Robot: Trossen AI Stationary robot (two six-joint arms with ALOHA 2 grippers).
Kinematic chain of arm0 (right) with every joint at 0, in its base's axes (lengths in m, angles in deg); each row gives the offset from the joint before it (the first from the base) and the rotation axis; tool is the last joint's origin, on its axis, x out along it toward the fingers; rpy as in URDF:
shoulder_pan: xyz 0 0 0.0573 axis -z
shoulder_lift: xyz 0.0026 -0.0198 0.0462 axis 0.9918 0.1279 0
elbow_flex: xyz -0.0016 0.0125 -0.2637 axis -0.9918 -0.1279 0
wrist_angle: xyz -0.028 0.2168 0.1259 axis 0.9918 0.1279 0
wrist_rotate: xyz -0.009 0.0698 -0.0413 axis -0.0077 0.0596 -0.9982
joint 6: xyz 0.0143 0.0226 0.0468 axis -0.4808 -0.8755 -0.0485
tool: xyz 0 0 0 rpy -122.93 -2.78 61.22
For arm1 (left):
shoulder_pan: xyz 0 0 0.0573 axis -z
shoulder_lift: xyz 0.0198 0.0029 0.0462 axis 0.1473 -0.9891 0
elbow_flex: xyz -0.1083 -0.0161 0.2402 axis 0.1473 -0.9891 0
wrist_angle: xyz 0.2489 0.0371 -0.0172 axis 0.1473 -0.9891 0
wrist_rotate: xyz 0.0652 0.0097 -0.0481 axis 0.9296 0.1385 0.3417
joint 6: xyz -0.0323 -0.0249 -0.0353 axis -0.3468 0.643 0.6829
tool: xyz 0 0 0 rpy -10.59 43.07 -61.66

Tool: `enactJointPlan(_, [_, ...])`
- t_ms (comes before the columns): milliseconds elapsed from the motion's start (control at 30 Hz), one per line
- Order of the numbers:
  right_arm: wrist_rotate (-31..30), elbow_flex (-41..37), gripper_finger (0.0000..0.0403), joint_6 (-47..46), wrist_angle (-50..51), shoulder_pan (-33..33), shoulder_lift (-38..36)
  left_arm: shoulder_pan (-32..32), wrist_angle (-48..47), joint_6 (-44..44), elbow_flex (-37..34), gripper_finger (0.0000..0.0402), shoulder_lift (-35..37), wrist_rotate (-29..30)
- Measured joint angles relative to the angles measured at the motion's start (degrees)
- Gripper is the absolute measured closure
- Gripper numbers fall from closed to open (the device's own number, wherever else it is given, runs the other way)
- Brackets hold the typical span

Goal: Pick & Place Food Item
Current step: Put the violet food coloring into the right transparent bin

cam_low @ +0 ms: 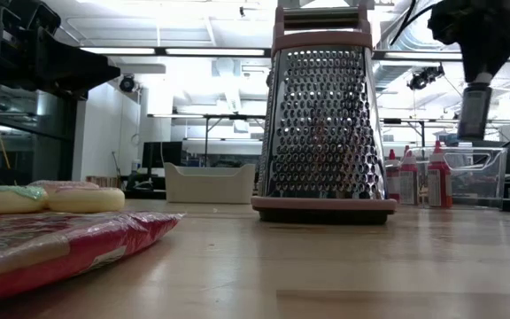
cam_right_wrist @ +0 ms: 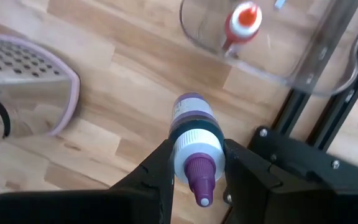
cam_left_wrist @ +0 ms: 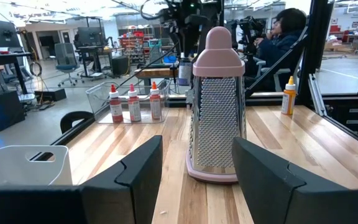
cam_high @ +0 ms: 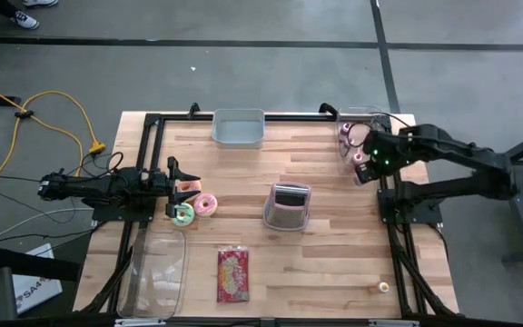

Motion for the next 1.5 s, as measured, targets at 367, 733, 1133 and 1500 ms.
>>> enactJointPlan(367, [-1.86,8.39,0.0295,11.77,-2.63,9.72,3.97,-0.02,0.0,0.01,-0.02,0.0214,-0.01,0.0])
enactJointPlan(733, [-1.16,12.47,0.0295,22.76,-5.29,21.4,11.99,-0.01,0.0,0.0,0.0,0.0214,-0.01,0.0])
enactJointPlan(1133, [1.12,13.1,0.0295,28.97,-2.85,33.19,11.68,-0.01,0.0,0.01,-0.01,0.0214,-0.02,0.0])
enactJointPlan(1500, [2.32,13.1,0.0295,31.77,-2.13,39.61,11.69,0.0,0.0,0.0,0.0,0.0214,-0.01,0.0])
